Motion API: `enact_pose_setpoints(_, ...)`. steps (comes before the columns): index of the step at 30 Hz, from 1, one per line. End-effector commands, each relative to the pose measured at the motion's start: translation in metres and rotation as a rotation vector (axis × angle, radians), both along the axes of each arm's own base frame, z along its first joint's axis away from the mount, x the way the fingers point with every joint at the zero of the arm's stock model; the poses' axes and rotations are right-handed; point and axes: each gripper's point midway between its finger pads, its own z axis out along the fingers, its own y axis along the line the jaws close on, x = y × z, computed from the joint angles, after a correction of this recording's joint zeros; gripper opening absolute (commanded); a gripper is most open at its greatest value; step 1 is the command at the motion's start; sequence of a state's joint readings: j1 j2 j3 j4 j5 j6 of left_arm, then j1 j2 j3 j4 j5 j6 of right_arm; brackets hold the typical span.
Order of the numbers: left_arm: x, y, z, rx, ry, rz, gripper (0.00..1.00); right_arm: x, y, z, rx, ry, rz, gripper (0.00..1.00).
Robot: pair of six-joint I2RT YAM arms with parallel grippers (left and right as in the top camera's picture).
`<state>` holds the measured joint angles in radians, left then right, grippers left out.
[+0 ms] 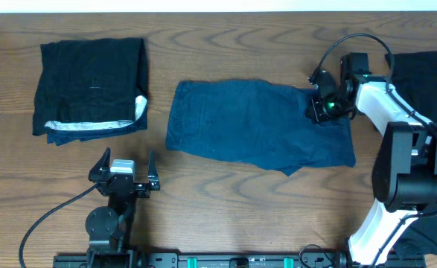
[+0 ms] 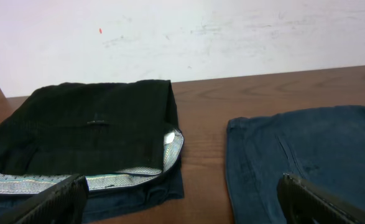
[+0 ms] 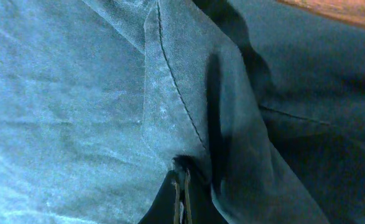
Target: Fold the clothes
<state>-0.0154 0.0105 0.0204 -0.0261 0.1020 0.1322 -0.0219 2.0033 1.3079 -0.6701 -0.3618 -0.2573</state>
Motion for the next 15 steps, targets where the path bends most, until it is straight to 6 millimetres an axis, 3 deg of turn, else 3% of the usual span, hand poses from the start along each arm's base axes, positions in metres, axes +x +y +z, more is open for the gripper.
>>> enact_pose_setpoints(1, -0.0010, -0.0045, -0.0149, 0.007, 0.044, -0.026, 0.98, 0.0042, -0.0004, 0.0050, -0.032, -0.026, 0.016, 0.01)
enact_pose_setpoints(10, -0.0010, -0.0045, -0.0150, 0.007, 0.044, -0.026, 0.98, 0.0068, -0.0004, 0.0056, -0.032, -0.038, 0.016, 0.02)
enact_pose_setpoints(15, -0.0010, -0.0045, -0.0149, 0.007, 0.044, -0.026, 0.98, 0.0141, -0.0005, 0.0075, -0.033, -0.070, 0.016, 0.09)
